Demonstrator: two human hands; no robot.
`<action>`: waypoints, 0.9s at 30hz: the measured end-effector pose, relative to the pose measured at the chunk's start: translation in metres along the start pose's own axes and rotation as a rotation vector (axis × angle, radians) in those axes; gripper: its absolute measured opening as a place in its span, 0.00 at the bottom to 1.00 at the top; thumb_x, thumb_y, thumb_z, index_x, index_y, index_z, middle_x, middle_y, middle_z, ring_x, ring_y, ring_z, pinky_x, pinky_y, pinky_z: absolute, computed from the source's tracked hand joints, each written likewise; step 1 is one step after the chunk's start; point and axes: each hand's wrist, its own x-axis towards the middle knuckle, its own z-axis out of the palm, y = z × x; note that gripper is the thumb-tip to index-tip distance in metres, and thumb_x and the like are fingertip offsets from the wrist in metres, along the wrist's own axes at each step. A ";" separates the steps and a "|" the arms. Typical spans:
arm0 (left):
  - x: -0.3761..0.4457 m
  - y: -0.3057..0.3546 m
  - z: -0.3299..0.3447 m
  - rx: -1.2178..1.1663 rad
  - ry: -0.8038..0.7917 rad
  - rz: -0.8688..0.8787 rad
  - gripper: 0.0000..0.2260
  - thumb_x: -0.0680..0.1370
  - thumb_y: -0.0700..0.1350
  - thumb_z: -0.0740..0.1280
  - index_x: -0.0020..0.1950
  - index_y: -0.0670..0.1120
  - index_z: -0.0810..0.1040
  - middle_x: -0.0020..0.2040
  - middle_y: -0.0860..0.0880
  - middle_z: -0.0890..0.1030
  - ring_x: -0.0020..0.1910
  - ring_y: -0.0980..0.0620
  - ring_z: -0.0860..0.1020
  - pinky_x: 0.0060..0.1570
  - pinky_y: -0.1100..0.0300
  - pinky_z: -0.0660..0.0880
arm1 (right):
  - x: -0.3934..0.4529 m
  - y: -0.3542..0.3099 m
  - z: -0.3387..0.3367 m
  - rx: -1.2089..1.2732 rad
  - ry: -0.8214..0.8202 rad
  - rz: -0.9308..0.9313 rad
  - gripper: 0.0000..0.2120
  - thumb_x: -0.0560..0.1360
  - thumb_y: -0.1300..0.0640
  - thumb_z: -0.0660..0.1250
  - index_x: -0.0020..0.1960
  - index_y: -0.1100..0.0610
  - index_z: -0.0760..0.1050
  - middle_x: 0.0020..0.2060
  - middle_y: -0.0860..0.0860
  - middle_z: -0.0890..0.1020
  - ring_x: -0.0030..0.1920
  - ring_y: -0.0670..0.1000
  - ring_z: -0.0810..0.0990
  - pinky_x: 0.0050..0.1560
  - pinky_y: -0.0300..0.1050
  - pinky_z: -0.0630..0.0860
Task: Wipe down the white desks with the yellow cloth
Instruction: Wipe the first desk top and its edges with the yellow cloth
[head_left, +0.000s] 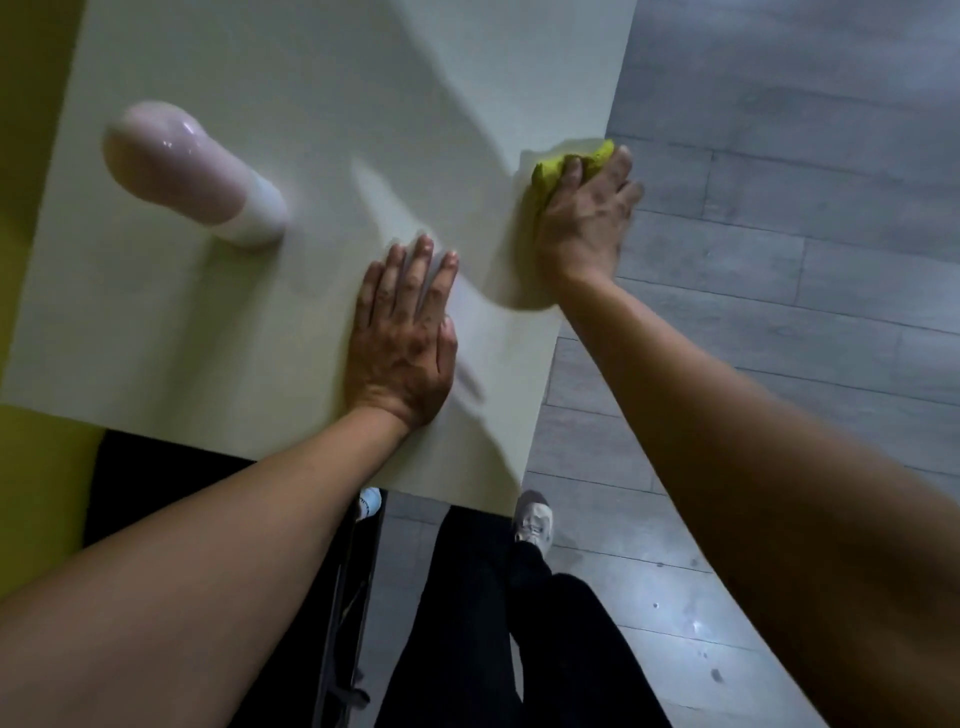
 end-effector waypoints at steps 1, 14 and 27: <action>-0.001 0.000 0.000 -0.001 0.005 -0.002 0.27 0.83 0.48 0.53 0.83 0.45 0.64 0.83 0.42 0.62 0.83 0.40 0.59 0.82 0.44 0.54 | -0.004 0.002 0.001 0.003 0.003 -0.014 0.30 0.85 0.43 0.50 0.81 0.56 0.50 0.70 0.60 0.65 0.68 0.61 0.69 0.68 0.57 0.67; -0.002 0.002 -0.002 0.031 -0.029 -0.021 0.28 0.82 0.49 0.52 0.84 0.47 0.62 0.84 0.42 0.61 0.82 0.39 0.60 0.82 0.45 0.52 | -0.272 0.124 -0.006 0.119 -0.142 0.024 0.30 0.84 0.44 0.54 0.82 0.53 0.51 0.70 0.55 0.64 0.67 0.50 0.66 0.65 0.40 0.63; -0.003 0.009 -0.008 0.016 -0.034 -0.057 0.29 0.82 0.50 0.51 0.83 0.47 0.63 0.83 0.42 0.63 0.82 0.39 0.61 0.82 0.46 0.53 | -0.133 0.060 -0.001 0.149 -0.043 -0.008 0.29 0.86 0.45 0.51 0.81 0.58 0.50 0.70 0.61 0.64 0.68 0.61 0.67 0.68 0.50 0.64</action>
